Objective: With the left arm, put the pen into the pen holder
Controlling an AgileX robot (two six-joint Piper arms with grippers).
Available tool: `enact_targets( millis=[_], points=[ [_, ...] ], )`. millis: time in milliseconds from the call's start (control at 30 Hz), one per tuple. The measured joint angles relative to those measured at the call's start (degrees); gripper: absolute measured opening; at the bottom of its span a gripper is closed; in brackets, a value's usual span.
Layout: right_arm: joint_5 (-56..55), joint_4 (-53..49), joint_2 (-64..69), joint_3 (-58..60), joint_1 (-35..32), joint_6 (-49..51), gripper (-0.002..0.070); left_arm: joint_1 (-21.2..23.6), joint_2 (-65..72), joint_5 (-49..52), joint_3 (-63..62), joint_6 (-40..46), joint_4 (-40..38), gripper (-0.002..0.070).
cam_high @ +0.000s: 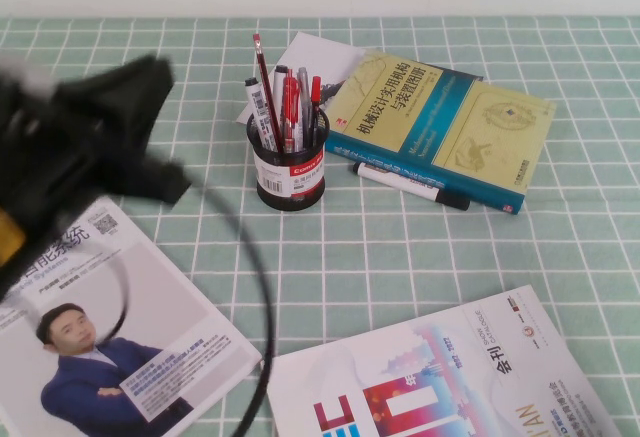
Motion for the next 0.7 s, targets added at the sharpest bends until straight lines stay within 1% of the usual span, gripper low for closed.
enact_targets(
  millis=[133,267,367,567,700],
  points=[
    [0.0,0.0,0.0,0.0,0.0,0.0,-0.002,0.0,-6.2,2.0,5.8,-0.4,0.0,0.0],
    [0.0,0.0,0.0,0.0,0.0,0.0,-0.002,0.0,-8.5,2.3,9.5,-0.4,0.1,0.0],
    [0.0,0.0,0.0,0.0,0.0,0.0,-0.002,0.0,-8.5,2.8,10.5,-0.1,0.1,0.0],
    [0.0,0.0,0.0,0.0,0.0,0.0,-0.002,0.0,-8.6,7.9,10.9,-0.2,-0.6,0.0],
    [0.0,0.0,0.0,0.0,0.0,0.0,-0.002,0.1,-9.5,11.3,11.5,0.4,-2.8,0.0]
  ],
)
